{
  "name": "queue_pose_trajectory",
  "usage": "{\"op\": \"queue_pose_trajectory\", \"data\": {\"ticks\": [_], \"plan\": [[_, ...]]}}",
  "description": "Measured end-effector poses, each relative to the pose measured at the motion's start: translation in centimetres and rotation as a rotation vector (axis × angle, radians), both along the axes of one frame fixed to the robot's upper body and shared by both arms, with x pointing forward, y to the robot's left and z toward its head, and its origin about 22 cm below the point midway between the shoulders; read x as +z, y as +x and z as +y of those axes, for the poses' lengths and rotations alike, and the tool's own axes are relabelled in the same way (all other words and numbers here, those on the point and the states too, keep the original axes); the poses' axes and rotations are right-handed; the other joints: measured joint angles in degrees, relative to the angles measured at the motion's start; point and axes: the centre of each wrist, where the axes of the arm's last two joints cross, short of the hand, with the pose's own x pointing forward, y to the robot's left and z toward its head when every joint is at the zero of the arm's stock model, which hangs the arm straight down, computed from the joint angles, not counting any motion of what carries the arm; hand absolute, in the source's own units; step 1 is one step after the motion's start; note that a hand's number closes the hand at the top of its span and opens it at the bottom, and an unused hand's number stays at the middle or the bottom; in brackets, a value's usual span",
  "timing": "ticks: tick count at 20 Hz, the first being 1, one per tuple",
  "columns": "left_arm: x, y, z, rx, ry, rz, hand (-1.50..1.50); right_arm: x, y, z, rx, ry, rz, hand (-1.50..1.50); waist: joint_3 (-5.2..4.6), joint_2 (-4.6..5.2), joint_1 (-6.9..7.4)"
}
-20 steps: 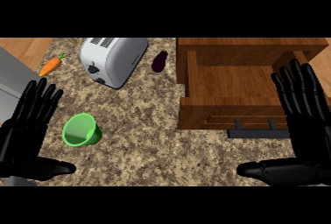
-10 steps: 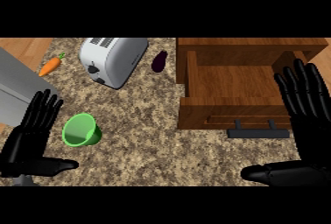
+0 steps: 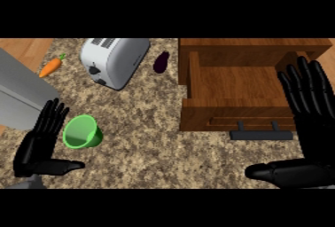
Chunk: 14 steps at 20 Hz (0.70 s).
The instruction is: Pick up the cup, place it into the drawer and close the drawer
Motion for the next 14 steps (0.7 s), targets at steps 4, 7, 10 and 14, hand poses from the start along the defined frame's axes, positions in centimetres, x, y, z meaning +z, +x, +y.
{"op": "queue_pose_trajectory", "data": {"ticks": [4,7,10,14], "plan": [[-1.8,0.5,1.0,0.004,0.001,0.022,-1.50,0.1,0.0,-0.4,-0.003,-0.011,-0.002,-1.50,-0.01,0.01,-0.08],[-3.0,0.7,1.4,0.003,0.004,0.028,-1.50,-0.1,0.0,0.0,0.003,-0.006,-0.003,-1.50,0.03,-0.01,-0.07],[-4.4,0.9,1.4,0.012,0.002,0.023,-1.50,0.3,-0.2,-0.2,0.003,-0.003,-0.007,-1.50,0.10,-0.05,-0.11],[-5.3,1.3,1.2,0.029,-0.007,0.034,-1.50,0.1,-0.2,0.1,0.009,-0.006,-0.001,-1.50,0.03,-0.01,-0.10]]}}
